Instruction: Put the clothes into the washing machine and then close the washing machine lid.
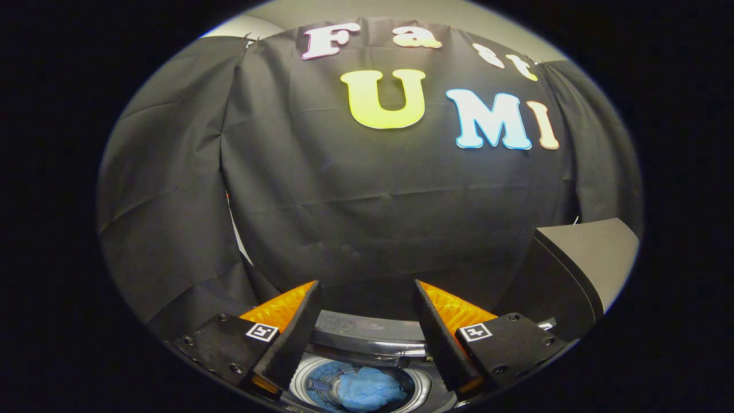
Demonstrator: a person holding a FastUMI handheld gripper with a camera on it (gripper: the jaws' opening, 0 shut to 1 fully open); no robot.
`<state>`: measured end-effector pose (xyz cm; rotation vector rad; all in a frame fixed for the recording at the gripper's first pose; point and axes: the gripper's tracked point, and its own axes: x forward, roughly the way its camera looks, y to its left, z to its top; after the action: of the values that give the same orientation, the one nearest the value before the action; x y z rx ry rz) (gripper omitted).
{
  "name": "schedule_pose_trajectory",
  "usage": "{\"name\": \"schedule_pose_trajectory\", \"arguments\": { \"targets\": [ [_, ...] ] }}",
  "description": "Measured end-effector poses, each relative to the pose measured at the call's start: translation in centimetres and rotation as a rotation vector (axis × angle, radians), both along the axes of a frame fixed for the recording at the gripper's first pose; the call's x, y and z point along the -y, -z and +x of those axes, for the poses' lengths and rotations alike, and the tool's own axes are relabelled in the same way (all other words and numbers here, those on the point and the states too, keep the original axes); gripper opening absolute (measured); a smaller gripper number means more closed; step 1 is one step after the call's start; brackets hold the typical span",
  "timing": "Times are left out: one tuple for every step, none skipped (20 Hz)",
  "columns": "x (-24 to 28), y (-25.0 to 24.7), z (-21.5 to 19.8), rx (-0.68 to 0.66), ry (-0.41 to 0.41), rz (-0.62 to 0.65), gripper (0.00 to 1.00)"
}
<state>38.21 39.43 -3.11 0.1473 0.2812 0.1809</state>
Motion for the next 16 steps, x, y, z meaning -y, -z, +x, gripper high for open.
{"name": "schedule_pose_trajectory", "arguments": {
  "targets": [
    [-0.1,0.1,-0.7,0.019,-0.001,-0.003,0.98],
    [-0.1,0.3,-1.2,0.032,-0.006,-0.008,0.98],
    [-0.3,0.8,-2.1,0.037,-0.01,-0.004,0.98],
    [-0.6,1.5,-3.2,0.031,-0.02,-0.003,0.99],
    [-0.9,2.2,-4.5,0.023,-0.034,-0.004,0.98],
    [-1.4,3.2,-5.7,0.013,-0.065,-0.013,0.98],
    [-1.7,4.9,-7.7,-0.022,-0.092,-0.02,0.98],
    [-1.7,6.9,-9.5,-0.057,-0.116,-0.028,0.97],
    [-1.1,9.0,-12.0,-0.077,-0.118,-0.043,0.98],
    [-0.7,10.5,-14.1,-0.081,-0.131,-0.047,0.98],
    [-0.3,11.8,-16.2,-0.092,-0.144,-0.058,0.98],
    [0.3,13.0,-18.4,-0.106,-0.165,-0.068,0.98],
    [1.0,14.0,-20.5,-0.122,-0.19,-0.074,0.98],
    [1.7,14.7,-22.5,-0.13,-0.217,-0.074,0.98],
    [2.7,14.9,-24.3,-0.129,-0.237,-0.069,0.98],
    [4.2,14.7,-26.1,-0.119,-0.259,-0.056,0.98]
  ]
}}
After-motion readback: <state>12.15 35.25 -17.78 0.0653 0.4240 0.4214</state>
